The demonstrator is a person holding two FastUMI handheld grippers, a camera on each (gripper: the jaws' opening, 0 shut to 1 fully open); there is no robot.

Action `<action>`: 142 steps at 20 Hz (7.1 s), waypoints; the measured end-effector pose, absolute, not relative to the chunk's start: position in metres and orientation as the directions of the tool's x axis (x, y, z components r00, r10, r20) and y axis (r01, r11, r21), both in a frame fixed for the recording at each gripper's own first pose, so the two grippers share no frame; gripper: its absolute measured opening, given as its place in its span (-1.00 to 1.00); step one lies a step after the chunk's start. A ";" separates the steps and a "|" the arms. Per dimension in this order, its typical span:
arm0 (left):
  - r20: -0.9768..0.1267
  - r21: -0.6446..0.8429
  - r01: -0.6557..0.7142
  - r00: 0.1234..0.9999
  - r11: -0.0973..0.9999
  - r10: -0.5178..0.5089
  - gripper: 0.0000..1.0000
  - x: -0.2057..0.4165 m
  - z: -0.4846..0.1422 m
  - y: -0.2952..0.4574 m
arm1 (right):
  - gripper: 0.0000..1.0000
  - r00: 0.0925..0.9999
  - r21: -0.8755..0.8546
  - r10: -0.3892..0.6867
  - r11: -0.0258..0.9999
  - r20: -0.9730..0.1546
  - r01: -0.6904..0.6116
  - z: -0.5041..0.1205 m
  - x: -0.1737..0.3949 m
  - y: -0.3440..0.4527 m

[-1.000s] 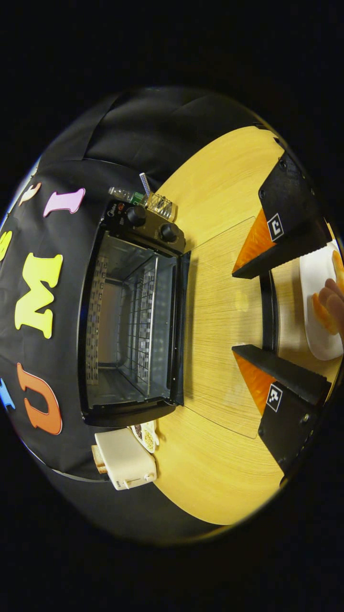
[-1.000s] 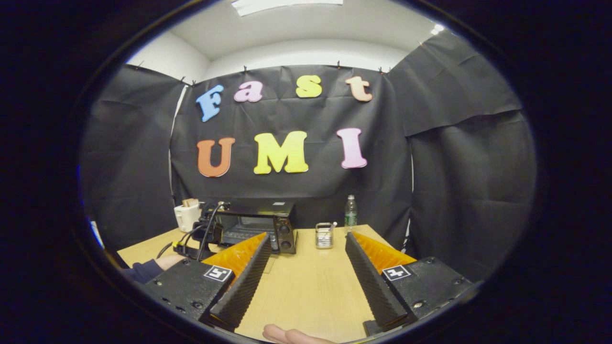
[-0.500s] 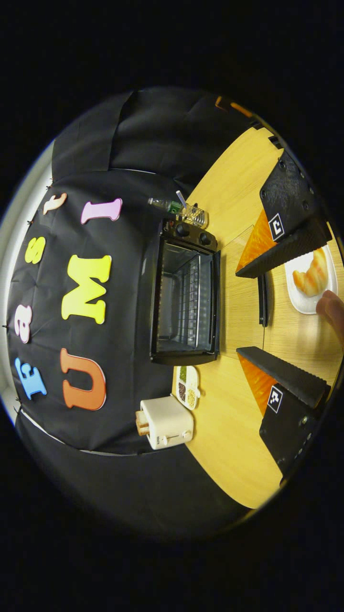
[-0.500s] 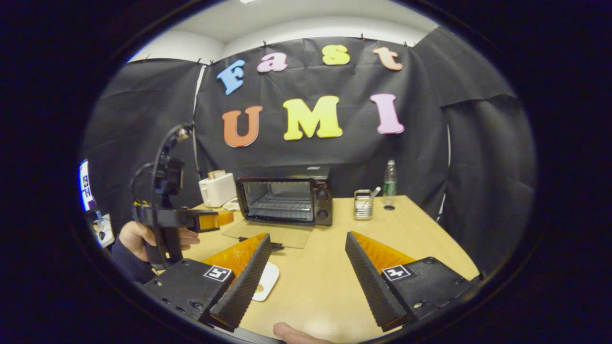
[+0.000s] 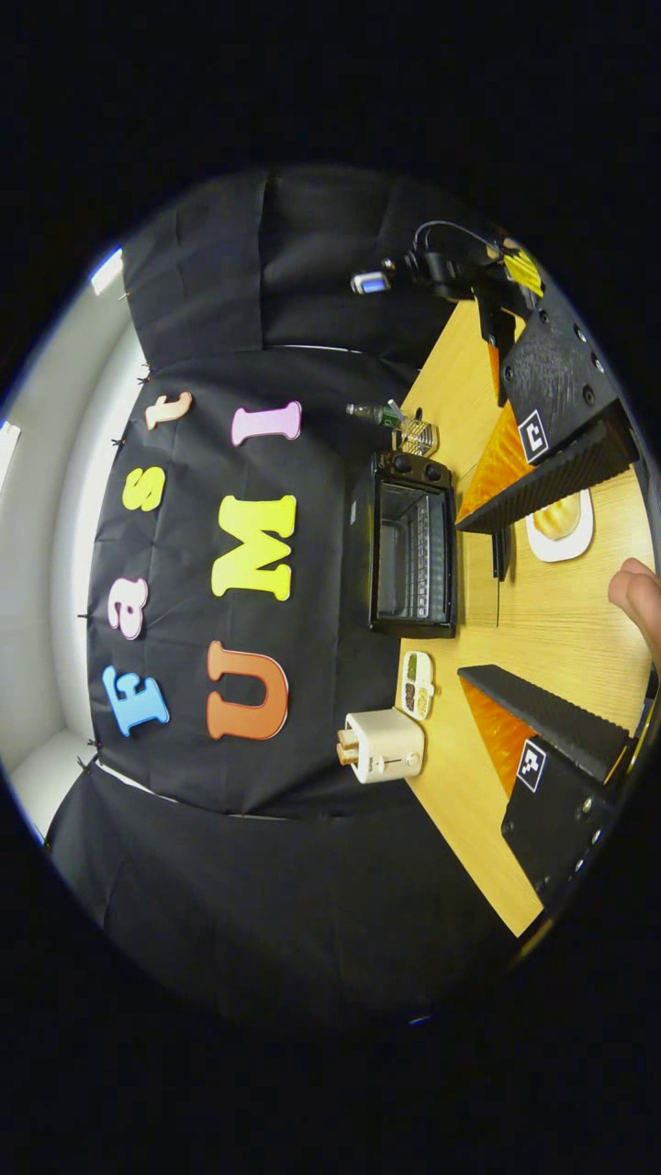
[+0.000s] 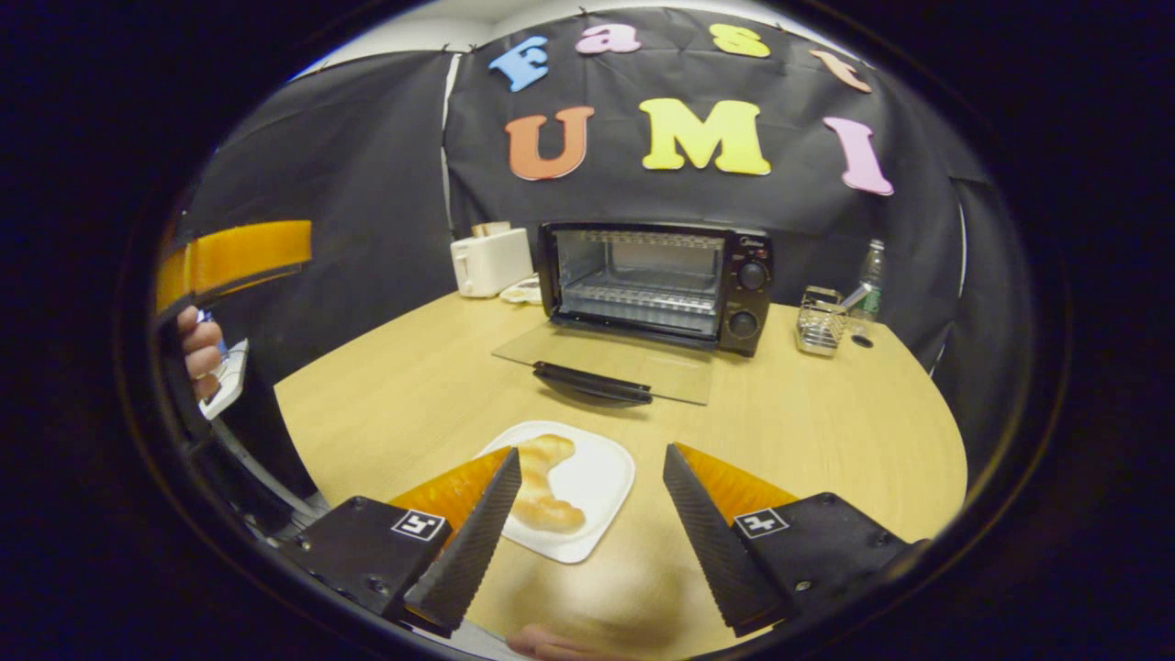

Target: Open the electric oven with the left hand, put the food in, and close the electric oven.

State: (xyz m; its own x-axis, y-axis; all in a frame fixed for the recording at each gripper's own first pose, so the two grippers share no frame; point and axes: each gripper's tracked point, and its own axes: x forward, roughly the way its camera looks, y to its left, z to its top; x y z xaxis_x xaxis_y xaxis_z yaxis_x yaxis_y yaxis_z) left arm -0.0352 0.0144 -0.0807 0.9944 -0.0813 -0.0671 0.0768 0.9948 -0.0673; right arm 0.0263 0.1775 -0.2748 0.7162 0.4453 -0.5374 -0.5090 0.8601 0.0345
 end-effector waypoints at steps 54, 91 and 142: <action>0.020 -0.076 0.112 0.994 0.991 -0.111 0.87 -0.054 -0.068 0.050 | 0.17 0.896 0.638 0.340 0.765 -0.284 -0.088 -0.245 0.311 0.271; -0.124 -0.106 0.115 0.984 0.988 -0.128 0.87 -0.031 -0.112 0.019 | 1.00 0.926 0.595 0.346 0.780 -0.153 -0.194 -0.143 0.196 0.209; -0.453 0.164 0.132 0.890 0.978 -0.045 0.87 0.177 -0.183 -0.101 | 1.00 0.995 0.018 0.059 0.998 0.078 -0.060 -0.061 0.046 0.004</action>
